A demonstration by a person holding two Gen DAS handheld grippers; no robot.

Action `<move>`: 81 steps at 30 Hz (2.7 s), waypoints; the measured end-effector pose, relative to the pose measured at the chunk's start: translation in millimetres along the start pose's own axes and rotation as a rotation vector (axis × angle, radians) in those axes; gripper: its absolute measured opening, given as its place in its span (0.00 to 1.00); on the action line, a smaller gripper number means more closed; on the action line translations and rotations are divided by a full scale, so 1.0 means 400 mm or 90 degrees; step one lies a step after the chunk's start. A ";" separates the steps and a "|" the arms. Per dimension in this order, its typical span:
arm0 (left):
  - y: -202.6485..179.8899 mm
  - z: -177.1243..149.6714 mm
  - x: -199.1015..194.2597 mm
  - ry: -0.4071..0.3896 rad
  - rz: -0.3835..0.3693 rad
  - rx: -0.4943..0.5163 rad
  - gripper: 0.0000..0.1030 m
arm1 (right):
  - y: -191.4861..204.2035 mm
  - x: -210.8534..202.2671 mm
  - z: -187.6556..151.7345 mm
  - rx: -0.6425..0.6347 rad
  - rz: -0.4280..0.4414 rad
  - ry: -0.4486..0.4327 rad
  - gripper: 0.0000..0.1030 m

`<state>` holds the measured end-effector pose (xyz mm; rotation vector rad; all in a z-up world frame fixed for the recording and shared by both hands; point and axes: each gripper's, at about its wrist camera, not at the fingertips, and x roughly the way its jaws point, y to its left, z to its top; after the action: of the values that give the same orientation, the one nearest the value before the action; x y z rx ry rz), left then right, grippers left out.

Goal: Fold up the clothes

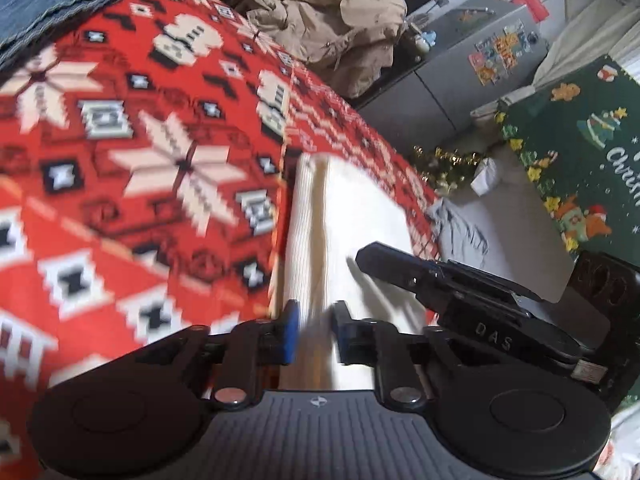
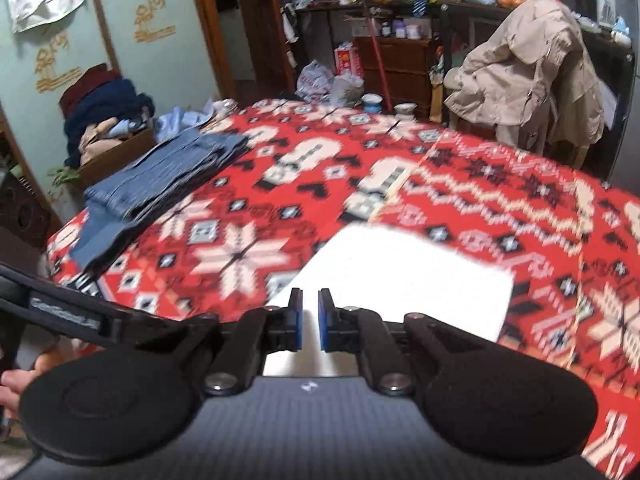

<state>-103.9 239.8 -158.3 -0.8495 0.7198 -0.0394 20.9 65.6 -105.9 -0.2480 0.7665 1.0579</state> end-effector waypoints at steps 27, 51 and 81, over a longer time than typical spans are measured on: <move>-0.034 0.093 0.070 -0.042 0.161 0.244 0.05 | 0.038 -0.131 -0.121 0.051 -0.071 -0.009 0.25; -0.103 0.178 0.232 -0.029 0.149 0.348 0.00 | -0.138 -0.081 -0.081 0.166 -0.175 -0.046 0.37; -0.102 -0.012 0.067 0.012 0.144 0.372 0.00 | -0.072 -0.114 -0.079 0.144 -0.171 -0.057 0.39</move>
<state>-76.3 200.9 -147.0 -0.2078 0.7646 -0.0526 19.5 3.2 -103.0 -0.1040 0.7419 0.7177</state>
